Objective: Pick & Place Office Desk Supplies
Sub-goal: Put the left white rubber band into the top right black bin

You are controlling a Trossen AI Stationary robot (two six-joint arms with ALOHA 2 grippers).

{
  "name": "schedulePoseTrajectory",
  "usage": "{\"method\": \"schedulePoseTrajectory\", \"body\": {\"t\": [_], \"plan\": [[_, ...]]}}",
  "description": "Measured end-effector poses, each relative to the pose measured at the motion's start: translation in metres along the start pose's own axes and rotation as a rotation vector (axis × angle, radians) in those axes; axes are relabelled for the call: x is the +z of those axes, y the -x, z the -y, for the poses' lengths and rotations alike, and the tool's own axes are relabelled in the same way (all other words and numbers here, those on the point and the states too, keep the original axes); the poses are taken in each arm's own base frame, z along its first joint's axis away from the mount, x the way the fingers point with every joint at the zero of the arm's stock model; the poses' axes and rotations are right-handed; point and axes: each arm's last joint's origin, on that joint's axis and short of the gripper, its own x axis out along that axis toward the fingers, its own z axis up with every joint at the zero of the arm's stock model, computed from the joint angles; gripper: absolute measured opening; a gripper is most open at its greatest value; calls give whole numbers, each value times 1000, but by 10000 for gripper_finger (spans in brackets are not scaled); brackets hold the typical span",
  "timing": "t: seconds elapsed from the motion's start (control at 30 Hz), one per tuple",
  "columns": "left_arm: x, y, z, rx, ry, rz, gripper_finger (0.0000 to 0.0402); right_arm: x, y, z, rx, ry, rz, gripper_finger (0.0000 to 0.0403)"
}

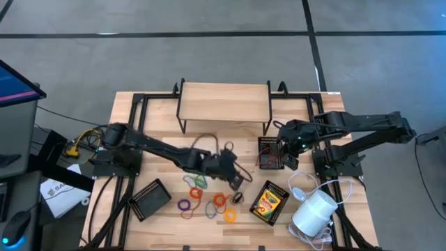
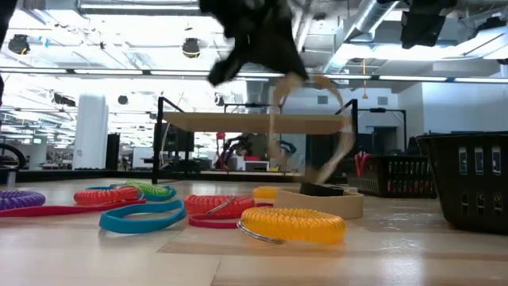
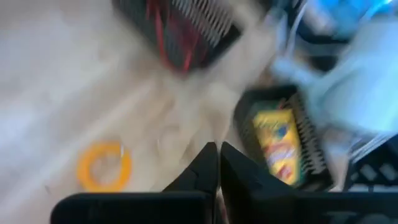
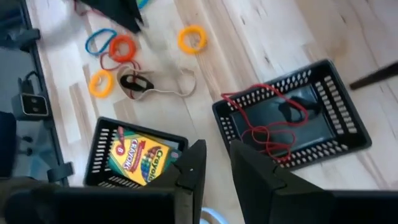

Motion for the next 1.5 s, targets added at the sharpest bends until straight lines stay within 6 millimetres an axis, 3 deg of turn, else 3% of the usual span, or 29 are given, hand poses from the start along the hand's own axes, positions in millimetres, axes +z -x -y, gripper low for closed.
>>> {"method": "schedulePoseTrajectory", "body": {"t": [0.27, 0.53, 0.97, 1.17, 1.5], "plan": [[35, 38, -1, -13, -29, 157, 1, -9, 31, 4, 51, -108, 86, 72], [61, 40, 0, -109, -18, 298, 1, -20, 64, 14, 74, -210, 213, 72], [90, 45, 3, -243, 41, 490, 3, -40, 86, 24, 133, -319, 269, 72], [94, 30, 5, -300, 53, 562, 1, -46, 93, 27, 154, -320, 296, 72], [75, -36, -2, -375, 179, 581, 2, -56, 101, 32, 167, -311, 314, 72]]}}
